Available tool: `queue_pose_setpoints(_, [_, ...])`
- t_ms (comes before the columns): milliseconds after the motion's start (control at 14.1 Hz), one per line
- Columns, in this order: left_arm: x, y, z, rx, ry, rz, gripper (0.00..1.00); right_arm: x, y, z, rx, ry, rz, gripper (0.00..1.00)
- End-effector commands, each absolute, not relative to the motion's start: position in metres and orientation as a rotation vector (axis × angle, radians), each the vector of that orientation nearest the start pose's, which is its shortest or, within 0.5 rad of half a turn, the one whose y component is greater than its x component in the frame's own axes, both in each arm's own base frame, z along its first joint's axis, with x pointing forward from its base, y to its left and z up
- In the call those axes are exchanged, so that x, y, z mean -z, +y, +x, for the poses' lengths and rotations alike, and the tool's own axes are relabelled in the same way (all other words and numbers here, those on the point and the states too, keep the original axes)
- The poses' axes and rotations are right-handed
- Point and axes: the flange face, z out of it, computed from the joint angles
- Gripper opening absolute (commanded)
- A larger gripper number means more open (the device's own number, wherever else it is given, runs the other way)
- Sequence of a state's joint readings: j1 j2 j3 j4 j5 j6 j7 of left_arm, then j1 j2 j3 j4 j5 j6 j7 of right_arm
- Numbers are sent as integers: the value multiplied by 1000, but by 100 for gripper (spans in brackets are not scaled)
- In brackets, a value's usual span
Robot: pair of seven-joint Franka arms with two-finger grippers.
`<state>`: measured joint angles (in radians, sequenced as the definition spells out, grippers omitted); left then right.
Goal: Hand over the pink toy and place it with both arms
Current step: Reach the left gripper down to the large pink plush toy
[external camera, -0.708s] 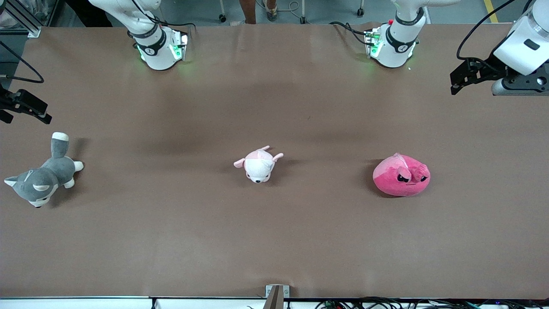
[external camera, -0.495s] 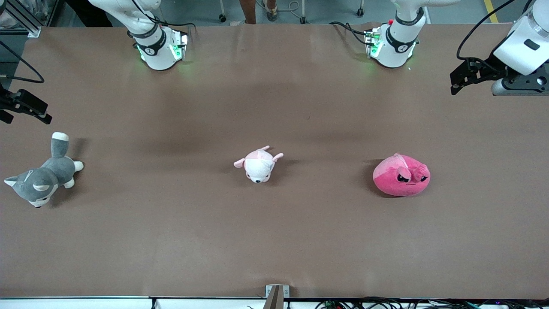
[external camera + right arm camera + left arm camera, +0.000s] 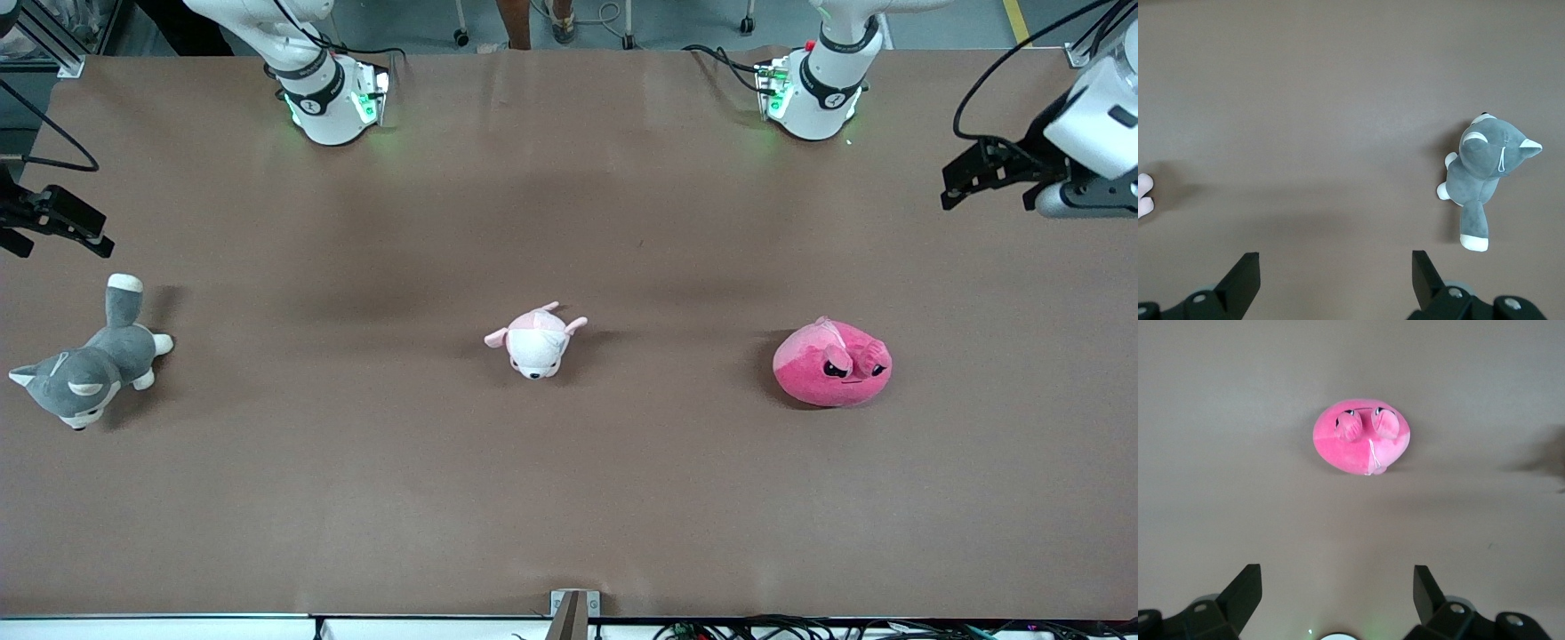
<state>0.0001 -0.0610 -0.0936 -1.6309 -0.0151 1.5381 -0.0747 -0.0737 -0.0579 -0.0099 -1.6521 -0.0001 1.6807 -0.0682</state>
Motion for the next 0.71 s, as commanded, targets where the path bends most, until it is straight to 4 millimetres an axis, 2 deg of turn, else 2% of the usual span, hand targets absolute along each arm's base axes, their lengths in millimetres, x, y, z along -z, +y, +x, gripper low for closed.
queue_pose_setpoints(0, [-600,-52,546,-39,17,-3161,100,-630,-43,544,147,17,-3146,100])
queue_pose_setpoints(495, [-474,-51,568,103,-29,-3168,100,-625,-40,545,136,-4,-3159,100])
queue_pose_setpoints(566, [-456,-51,575,123,-33,-3170,100,-622,-40,546,139,-4,-3159,100])
queue_pose_setpoints(637, [-440,-51,579,142,-33,-3172,100,-611,-40,547,134,-3,-3159,100])
